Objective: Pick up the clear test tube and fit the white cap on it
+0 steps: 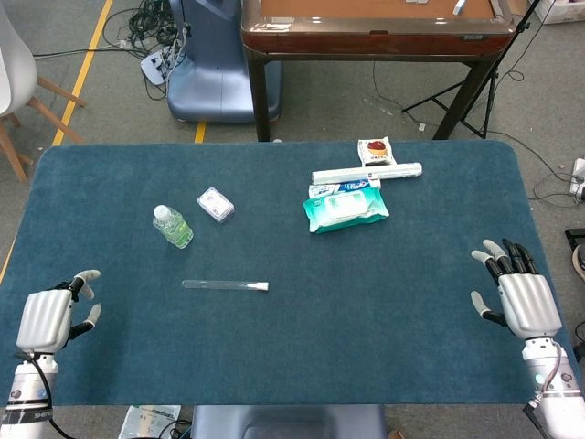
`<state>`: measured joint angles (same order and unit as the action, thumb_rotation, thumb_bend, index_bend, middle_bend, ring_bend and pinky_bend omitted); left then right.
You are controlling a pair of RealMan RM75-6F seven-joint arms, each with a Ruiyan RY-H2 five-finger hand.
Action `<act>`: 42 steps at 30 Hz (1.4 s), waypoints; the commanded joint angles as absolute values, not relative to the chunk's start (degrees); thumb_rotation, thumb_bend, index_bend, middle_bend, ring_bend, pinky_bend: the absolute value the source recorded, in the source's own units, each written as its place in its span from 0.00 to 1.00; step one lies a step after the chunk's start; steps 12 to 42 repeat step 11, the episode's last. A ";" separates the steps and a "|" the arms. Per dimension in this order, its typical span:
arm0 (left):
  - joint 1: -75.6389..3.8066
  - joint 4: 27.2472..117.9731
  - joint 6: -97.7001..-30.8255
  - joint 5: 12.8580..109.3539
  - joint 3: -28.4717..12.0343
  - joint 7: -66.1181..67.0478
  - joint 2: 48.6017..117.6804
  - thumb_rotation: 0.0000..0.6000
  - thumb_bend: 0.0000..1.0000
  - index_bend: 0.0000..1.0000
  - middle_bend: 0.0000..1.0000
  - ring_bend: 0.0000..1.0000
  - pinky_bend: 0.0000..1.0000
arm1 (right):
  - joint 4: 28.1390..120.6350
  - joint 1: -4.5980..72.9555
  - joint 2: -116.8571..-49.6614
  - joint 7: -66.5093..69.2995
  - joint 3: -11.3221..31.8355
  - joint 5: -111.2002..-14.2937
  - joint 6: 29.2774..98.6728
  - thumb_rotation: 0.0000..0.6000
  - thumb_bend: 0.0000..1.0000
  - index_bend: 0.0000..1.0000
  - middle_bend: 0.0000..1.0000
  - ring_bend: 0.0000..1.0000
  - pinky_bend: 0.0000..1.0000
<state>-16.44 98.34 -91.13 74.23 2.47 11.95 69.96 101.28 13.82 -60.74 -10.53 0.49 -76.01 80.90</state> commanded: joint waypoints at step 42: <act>-12.25 99.56 -92.89 79.39 2.19 12.88 69.94 1.00 0.32 0.32 0.51 0.50 0.56 | 100.84 10.73 -60.75 -9.20 0.63 -79.35 83.24 1.00 0.36 0.21 0.13 0.00 0.00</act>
